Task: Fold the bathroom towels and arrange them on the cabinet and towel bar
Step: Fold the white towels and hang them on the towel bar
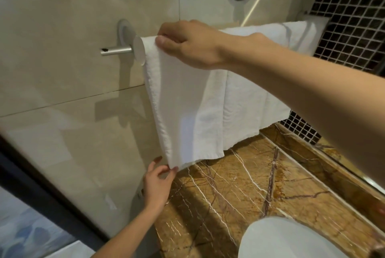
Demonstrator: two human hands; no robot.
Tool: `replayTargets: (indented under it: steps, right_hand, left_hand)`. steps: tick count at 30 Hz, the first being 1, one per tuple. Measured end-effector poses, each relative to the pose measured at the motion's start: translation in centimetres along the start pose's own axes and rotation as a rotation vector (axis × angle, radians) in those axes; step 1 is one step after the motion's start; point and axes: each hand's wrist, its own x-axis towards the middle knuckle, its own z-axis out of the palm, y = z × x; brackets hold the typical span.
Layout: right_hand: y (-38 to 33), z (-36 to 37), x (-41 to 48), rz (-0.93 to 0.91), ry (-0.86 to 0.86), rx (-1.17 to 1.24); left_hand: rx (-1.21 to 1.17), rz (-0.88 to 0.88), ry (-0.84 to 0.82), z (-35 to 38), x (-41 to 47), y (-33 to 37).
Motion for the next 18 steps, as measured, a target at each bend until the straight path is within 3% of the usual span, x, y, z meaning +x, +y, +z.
replayTargets:
  steps: [9,18]
  right_hand:
    - [-0.14,-0.18,0.02,0.025,-0.027,0.023]
    - [-0.39,-0.35,-0.07,0.041,-0.035,0.037]
  left_hand:
    - [-0.113,0.043,-0.09,0.01,0.76,0.68]
    - [-0.282,-0.028,0.113,0.17,0.34,0.5]
